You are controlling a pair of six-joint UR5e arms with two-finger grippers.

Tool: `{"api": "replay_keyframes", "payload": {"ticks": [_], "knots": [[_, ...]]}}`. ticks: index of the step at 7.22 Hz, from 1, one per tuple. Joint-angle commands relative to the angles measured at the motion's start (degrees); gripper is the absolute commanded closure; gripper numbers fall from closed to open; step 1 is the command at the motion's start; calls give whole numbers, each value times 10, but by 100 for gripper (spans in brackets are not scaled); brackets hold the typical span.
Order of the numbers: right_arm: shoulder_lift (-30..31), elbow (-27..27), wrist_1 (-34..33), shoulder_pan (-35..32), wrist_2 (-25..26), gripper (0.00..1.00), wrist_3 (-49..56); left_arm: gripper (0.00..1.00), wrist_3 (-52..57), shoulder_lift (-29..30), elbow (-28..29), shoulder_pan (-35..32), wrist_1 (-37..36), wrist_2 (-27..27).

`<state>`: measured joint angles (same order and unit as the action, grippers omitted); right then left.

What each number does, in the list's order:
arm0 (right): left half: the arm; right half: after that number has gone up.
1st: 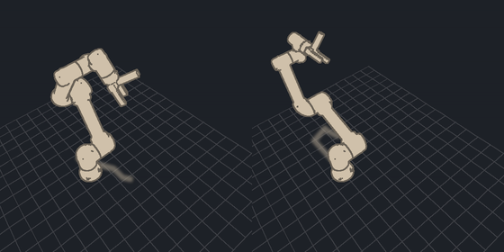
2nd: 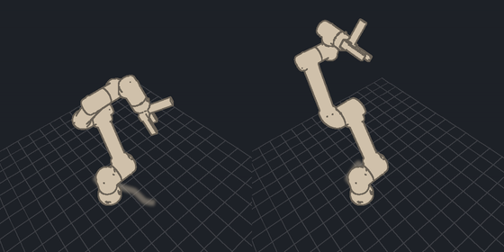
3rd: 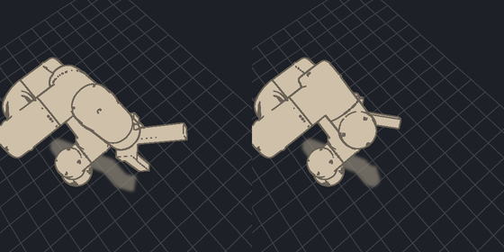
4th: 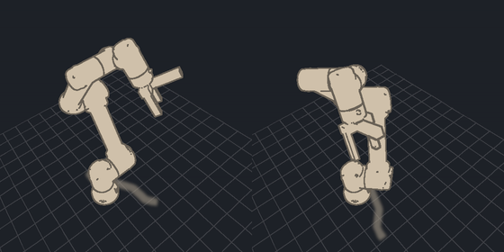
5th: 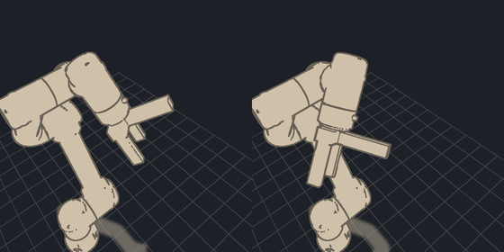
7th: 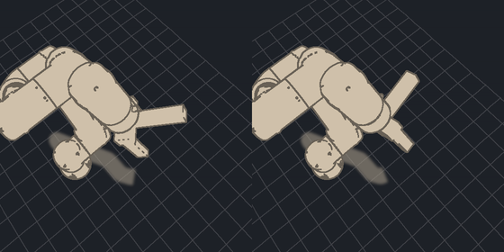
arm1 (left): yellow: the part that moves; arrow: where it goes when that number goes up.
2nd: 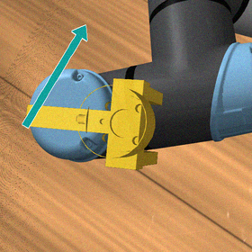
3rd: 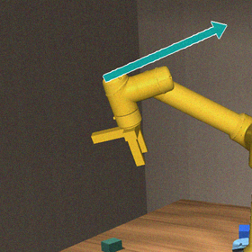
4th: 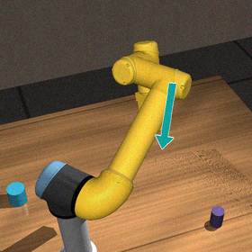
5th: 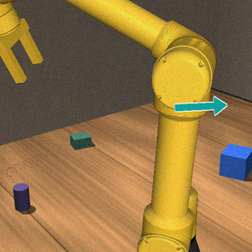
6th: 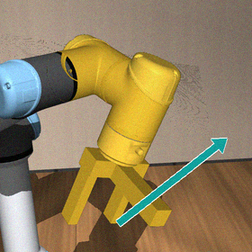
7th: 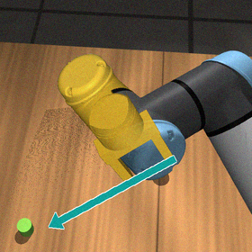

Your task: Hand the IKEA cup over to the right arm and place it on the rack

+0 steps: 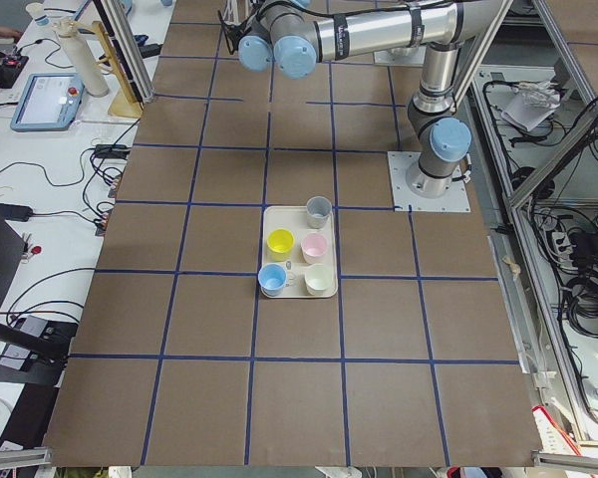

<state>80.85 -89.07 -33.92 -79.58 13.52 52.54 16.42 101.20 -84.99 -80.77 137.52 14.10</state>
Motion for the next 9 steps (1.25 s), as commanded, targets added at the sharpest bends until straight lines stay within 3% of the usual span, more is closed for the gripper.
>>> {"api": "replay_keyframes", "payload": {"ticks": [1,3,9], "knots": [[-11,1,-4,-24,-28,0,1,100,5,5,-24,-27,1,-49],[-11,7,-18,-33,-55,0,0,100,32,6,-57,-18,-3,-50],[-27,7,-37,-37,-78,0,-1,100,32,-6,-61,-30,56,-51]]}}
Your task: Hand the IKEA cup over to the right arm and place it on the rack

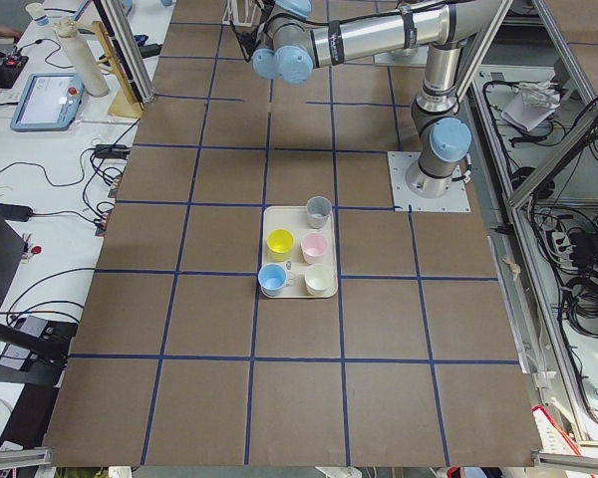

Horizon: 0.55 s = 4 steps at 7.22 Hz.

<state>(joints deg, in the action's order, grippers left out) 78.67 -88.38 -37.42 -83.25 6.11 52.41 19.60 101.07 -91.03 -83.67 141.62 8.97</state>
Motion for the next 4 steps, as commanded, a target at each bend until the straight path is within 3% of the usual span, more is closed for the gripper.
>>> {"api": "replay_keyframes", "payload": {"ticks": [1,4], "knots": [[-6,0,-2,-1,-4,0,1,100,0,-4,0,-4,17,0],[-6,0,-1,-2,-4,0,-3,100,0,-3,0,-11,19,0]]}}
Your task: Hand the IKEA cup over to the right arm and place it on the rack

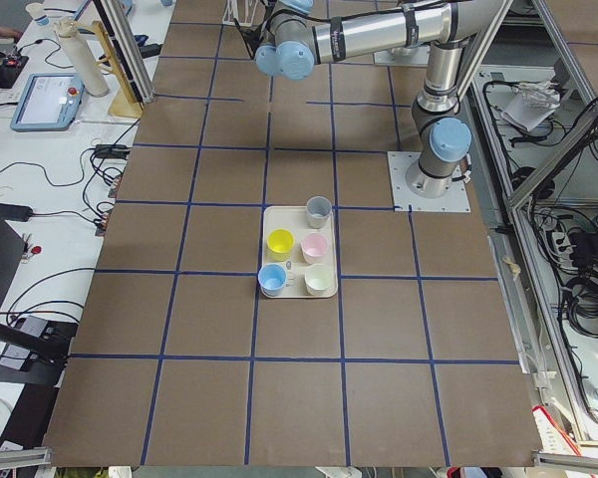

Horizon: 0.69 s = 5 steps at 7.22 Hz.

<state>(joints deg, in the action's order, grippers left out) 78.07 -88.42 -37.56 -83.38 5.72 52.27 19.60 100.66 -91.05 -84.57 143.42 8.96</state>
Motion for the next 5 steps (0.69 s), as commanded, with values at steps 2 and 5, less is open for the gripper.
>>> {"api": "replay_keyframes", "payload": {"ticks": [2,5], "knots": [[1,1,2,-3,1,6,-6,100,0,1,0,-4,5,0],[3,1,6,-9,1,8,-9,100,0,4,-3,-4,7,0]]}}
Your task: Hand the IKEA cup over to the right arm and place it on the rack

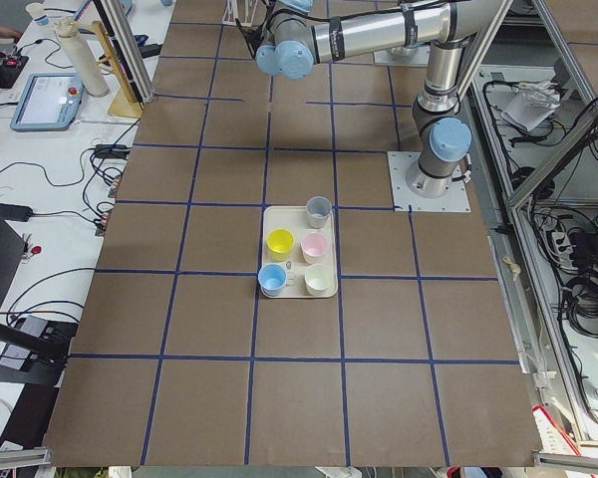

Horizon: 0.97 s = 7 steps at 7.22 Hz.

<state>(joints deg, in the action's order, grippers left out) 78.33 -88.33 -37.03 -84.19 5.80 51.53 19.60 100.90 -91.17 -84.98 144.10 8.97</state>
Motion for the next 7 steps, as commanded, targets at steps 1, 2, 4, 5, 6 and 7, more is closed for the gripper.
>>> {"api": "replay_keyframes", "payload": {"ticks": [1,2,4,5,6,7], "knots": [[2,0,2,0,0,10,-9,100,0,-3,-5,1,0,0],[3,0,2,0,0,15,-13,100,0,-3,-6,1,0,0],[3,1,-1,0,4,28,-13,100,0,-3,-6,0,0,0],[3,2,-1,0,5,30,-13,100,0,-3,-6,0,0,0],[3,3,-2,0,6,32,-13,100,0,-3,-6,0,0,0],[3,3,-3,0,7,35,-13,100,0,-3,-6,0,0,0]]}}
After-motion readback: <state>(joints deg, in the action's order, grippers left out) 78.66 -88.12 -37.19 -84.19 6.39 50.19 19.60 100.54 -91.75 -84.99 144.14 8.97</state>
